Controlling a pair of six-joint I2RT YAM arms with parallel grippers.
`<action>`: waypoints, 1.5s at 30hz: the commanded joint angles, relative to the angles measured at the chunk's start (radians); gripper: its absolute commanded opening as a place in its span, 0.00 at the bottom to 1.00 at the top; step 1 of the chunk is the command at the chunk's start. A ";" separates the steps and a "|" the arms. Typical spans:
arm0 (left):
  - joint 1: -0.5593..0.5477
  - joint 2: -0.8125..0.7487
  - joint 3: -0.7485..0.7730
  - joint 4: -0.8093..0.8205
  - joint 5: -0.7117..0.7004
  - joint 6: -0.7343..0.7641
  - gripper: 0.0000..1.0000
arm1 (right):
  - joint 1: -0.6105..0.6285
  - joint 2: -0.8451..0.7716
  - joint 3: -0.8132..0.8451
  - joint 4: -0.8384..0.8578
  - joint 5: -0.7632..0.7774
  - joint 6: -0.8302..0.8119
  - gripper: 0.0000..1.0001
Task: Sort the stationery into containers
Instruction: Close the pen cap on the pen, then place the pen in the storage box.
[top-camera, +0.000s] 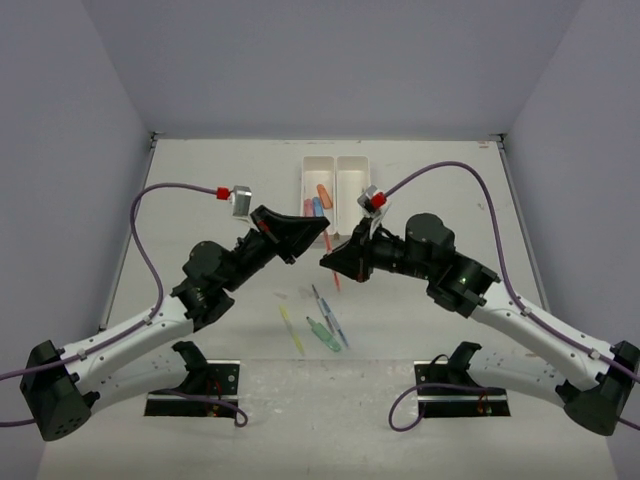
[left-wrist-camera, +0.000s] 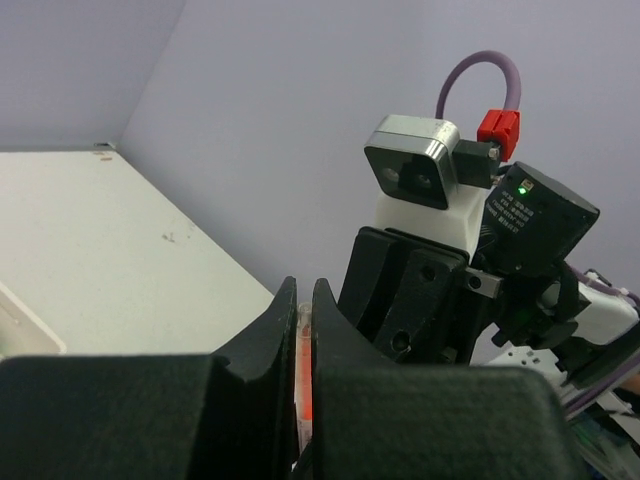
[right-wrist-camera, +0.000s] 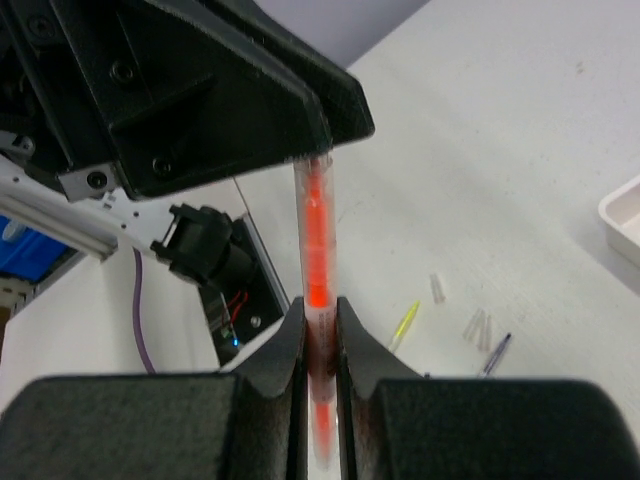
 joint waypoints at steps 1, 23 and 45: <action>-0.064 -0.013 -0.124 -0.094 0.145 -0.076 0.00 | -0.073 0.070 0.206 0.176 0.091 -0.030 0.00; -0.157 0.051 0.495 -0.982 -0.968 -0.020 1.00 | -0.188 0.391 0.254 -0.039 0.182 0.041 0.00; -0.079 0.107 0.281 -1.138 -0.881 -0.107 1.00 | -0.412 1.130 0.959 -0.655 0.466 -0.004 0.39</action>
